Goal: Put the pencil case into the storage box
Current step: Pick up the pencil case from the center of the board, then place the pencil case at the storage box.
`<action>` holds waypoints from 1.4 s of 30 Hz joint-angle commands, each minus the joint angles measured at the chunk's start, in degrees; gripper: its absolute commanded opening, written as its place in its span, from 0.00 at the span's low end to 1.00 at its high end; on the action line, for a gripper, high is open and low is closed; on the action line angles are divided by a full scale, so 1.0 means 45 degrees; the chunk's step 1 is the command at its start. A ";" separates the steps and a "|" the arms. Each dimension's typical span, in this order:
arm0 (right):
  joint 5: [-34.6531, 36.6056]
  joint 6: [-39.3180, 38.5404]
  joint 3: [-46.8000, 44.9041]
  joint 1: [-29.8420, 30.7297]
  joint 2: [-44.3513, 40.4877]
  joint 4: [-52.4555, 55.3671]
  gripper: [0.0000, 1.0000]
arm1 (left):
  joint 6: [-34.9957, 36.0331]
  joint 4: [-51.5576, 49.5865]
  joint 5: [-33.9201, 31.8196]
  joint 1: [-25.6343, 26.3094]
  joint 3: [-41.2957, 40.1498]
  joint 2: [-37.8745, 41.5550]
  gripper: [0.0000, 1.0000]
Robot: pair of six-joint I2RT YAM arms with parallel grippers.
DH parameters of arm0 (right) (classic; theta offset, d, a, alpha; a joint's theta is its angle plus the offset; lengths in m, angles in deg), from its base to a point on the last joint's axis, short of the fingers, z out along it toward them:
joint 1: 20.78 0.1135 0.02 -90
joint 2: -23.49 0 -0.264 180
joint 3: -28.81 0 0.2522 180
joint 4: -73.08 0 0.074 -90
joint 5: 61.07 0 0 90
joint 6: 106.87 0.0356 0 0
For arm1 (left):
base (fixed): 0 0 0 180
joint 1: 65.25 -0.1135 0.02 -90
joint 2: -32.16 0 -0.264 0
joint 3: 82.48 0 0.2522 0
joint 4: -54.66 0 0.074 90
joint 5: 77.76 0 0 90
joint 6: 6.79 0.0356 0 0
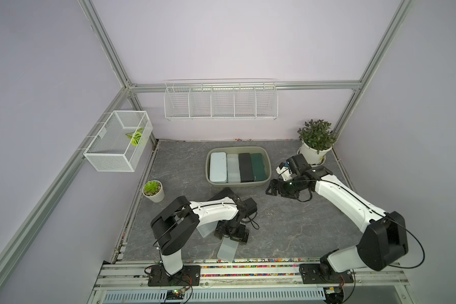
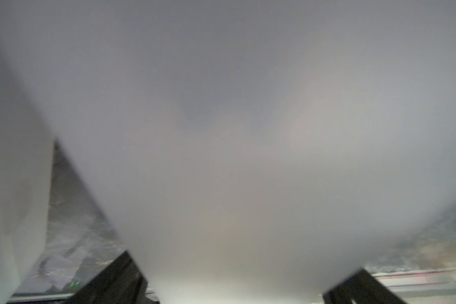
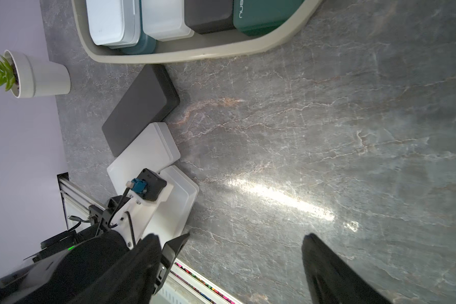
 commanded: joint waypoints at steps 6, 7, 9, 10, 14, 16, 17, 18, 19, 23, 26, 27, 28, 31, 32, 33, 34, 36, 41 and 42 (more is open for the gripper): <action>0.0212 -0.0191 -0.0299 -0.0317 -0.0523 0.0416 0.88 | 0.0123 -0.0437 -0.1792 0.0116 0.0973 -0.0527 0.66; 0.0240 -0.0212 -0.0269 -0.0379 -0.0543 0.0456 0.88 | 0.0198 -0.0453 -0.1861 0.0140 0.1150 -0.0460 0.61; 0.0263 -0.0270 -0.0194 -0.0520 -0.0542 0.0529 0.88 | 0.0413 -0.0672 -0.2067 0.0150 0.1662 -0.0297 0.53; 0.0288 -0.0282 -0.0135 -0.0614 -0.0542 0.0588 0.87 | 0.0554 -0.0927 -0.2216 0.0133 0.2115 -0.0249 0.50; 0.0339 -0.0419 0.0159 -0.1077 -0.0602 0.0750 0.87 | 0.0973 -0.2408 -0.3416 -0.0074 0.4814 -0.0401 0.48; 0.0327 -0.0534 0.0348 -0.1362 -0.0577 0.0826 0.87 | 0.1589 -0.3000 -0.3726 -0.0659 0.6597 -0.0918 0.49; 0.0306 -0.0566 0.0422 -0.1467 -0.0534 0.0863 0.87 | 0.1841 -0.3133 -0.3775 -0.1008 0.7374 -0.1194 0.50; 0.0291 -0.0637 0.0507 -0.1597 -0.0469 0.0892 0.87 | 0.2160 -0.3166 -0.3811 -0.1496 0.8215 -0.1581 0.50; 0.0259 -0.0664 0.0588 -0.1673 -0.0379 0.0938 0.87 | 0.2458 -0.3207 -0.3828 -0.1934 0.9093 -0.2007 0.50; 0.0147 -0.0651 0.0804 -0.1797 -0.0071 0.0917 0.87 | 0.3453 -0.3946 -0.4287 -0.3250 1.3217 -0.4402 0.50; 0.0048 -0.0476 0.0868 -0.1846 0.0033 0.0811 0.87 | 0.3825 -0.4540 -0.4264 -0.4198 1.6357 -0.6408 0.51; 0.0028 -0.0395 0.0888 -0.1841 0.0061 0.0773 0.87 | 0.3979 -0.4733 -0.4263 -0.4463 1.7344 -0.7082 0.51; -0.0038 -0.0296 0.0924 -0.1907 0.0114 0.0734 0.87 | 0.4128 -0.4858 -0.4262 -0.4684 1.8253 -0.7657 0.51; -0.0121 -0.0154 0.1102 -0.1907 0.0262 0.0716 0.87 | 0.4307 -0.4196 -0.4201 -0.5250 1.8836 -0.8374 0.52; -0.0110 -0.0142 0.1118 -0.1924 0.0289 0.0712 0.87 | 0.4299 -0.3831 -0.4037 -0.5395 1.8684 -0.8417 0.52; -0.0156 -0.0109 0.1156 -0.1995 0.0349 0.0711 0.87 | 0.4221 -0.3482 -0.3819 -0.5572 1.8626 -0.8504 0.53; -0.0202 -0.0074 0.1222 -0.1996 0.0420 0.0711 0.87 | 0.4079 -0.3244 -0.3603 -0.5728 1.8631 -0.8592 0.53; -0.0223 -0.0102 0.1377 -0.2002 0.0581 0.0778 0.87 | 0.3799 -0.2884 -0.3180 -0.5929 1.8636 -0.8727 0.53; -0.0276 -0.0153 0.1724 -0.2007 0.1025 0.0843 0.87 | 0.3599 -0.2496 -0.2375 -0.5958 1.8613 -0.9135 0.56; -0.0314 -0.0141 0.1753 -0.2007 0.1134 0.0811 0.87 | 0.3536 -0.2421 -0.2250 -0.5962 1.8561 -0.9210 0.57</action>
